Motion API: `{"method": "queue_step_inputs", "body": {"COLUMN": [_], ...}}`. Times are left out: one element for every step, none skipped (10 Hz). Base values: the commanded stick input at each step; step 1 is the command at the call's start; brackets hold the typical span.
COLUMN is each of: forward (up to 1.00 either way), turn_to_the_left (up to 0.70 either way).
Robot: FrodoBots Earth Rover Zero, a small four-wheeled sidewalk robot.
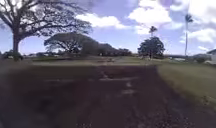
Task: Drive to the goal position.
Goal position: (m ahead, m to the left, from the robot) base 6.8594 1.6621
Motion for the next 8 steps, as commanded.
{"method": "queue_step_inputs", "body": {"forward": [0.5, 0.5, 0.5, 0.5, 0.5, 0.5, 0.5, 0.5], "turn_to_the_left": [0.0, 0.0, 0.0, 0.0, 0.0, 0.0, 0.0, 0.0]}}
